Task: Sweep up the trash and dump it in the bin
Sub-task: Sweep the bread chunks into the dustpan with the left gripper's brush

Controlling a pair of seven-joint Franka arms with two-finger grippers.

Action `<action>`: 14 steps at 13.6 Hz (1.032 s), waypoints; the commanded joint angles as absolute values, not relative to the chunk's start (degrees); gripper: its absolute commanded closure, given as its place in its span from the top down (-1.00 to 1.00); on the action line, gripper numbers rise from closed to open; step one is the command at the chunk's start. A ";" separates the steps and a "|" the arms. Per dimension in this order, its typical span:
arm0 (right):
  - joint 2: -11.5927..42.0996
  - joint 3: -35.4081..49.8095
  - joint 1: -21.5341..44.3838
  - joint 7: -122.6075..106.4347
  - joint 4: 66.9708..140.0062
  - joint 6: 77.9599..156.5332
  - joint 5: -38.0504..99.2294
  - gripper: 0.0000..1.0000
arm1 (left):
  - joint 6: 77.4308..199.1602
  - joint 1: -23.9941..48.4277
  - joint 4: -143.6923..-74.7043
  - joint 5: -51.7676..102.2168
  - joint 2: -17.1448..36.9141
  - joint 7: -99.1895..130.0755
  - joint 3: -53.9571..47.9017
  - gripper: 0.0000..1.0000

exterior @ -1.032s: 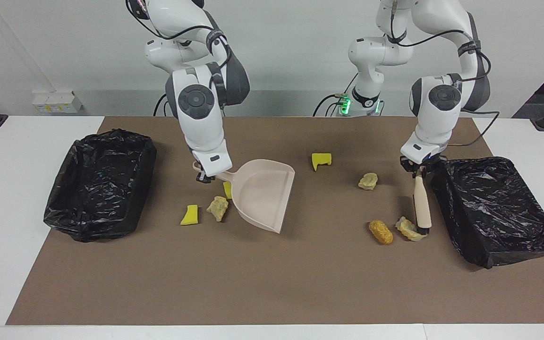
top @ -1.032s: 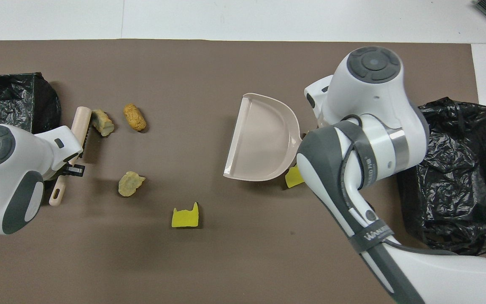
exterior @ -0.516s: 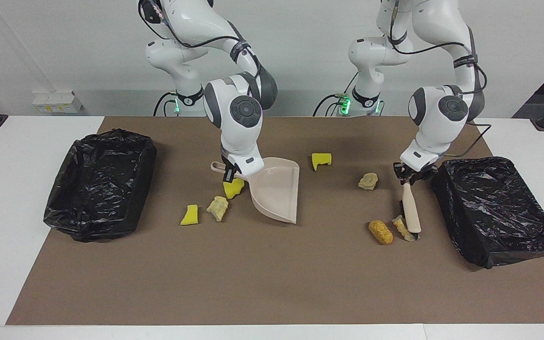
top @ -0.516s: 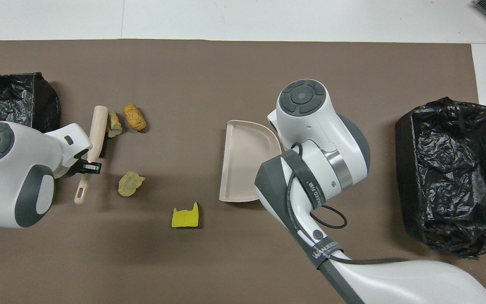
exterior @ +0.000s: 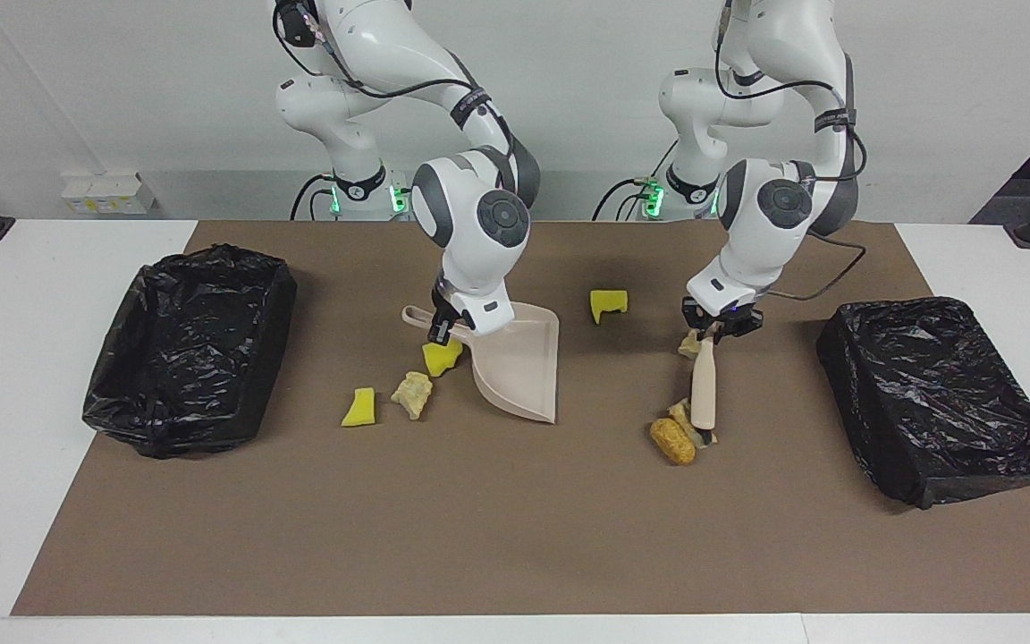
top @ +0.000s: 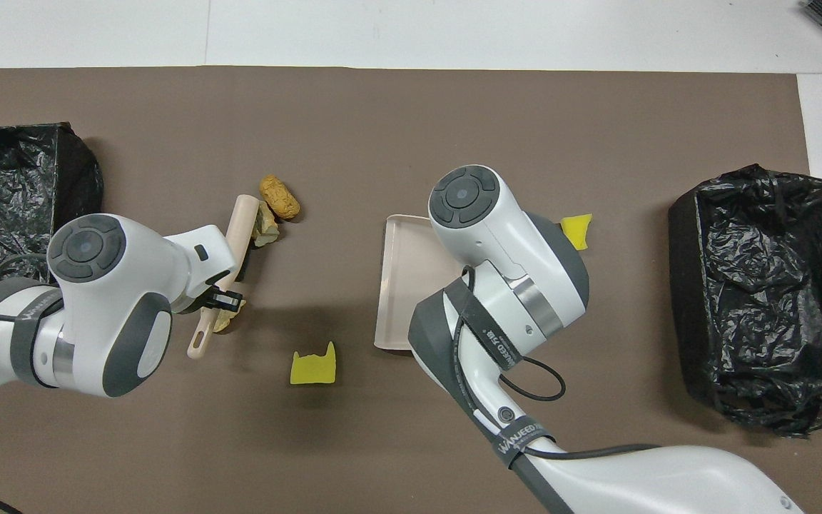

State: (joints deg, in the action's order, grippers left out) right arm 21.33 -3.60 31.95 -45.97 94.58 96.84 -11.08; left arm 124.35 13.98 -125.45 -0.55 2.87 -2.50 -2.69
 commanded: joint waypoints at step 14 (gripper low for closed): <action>22.24 -2.72 28.83 -44.74 98.44 108.54 -2.90 -1.00 | 121.47 16.60 -108.53 -0.35 16.44 -5.63 -1.93 -1.00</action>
